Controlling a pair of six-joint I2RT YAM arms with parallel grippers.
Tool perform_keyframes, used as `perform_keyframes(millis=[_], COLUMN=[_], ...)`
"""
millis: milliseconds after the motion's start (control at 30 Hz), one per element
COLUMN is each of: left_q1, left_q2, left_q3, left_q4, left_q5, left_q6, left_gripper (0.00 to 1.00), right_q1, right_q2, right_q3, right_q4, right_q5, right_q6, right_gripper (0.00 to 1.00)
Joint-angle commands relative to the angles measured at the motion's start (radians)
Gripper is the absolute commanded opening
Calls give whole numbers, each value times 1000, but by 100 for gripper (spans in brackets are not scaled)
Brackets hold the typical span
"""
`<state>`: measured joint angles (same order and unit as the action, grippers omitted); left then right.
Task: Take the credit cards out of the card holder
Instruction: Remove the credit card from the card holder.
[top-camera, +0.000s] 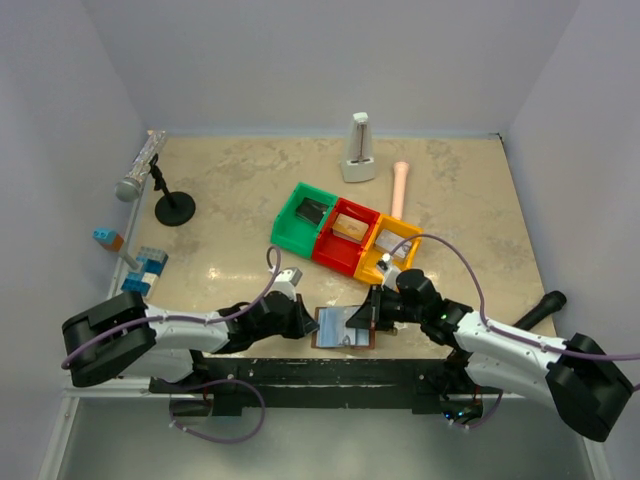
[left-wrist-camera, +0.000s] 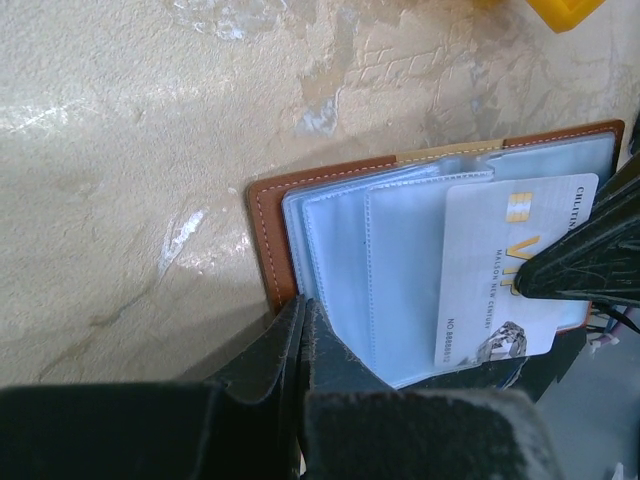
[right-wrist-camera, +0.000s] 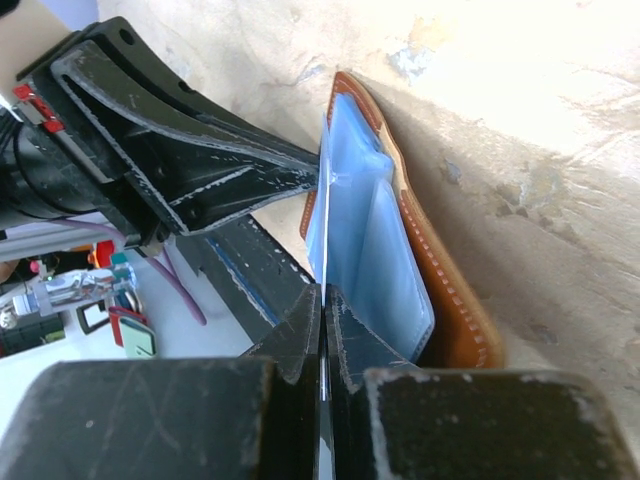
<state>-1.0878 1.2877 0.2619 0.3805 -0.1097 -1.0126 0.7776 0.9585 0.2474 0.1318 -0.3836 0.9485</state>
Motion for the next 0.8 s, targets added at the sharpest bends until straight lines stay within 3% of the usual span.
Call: perform_keyframes(millis=[0, 433, 767], left_q1=[-3, -1, 20], left_q2=[-7, -111, -333], left_q3=[-38, -1, 100], left_q4=[-106, -192, -340], left_q5=[-42, -108, -151], left_q6=[9, 34, 111], left_gripper=[0, 0, 46], right_q1=[-5, -40, -40], right_q2=[-27, -230, -320], right_q3=[49, 165, 390], right_q4=[-41, -403, -671], right_q5=[34, 84, 86], right_q6=[-25, -122, -309], right_gripper=[0, 0, 0])
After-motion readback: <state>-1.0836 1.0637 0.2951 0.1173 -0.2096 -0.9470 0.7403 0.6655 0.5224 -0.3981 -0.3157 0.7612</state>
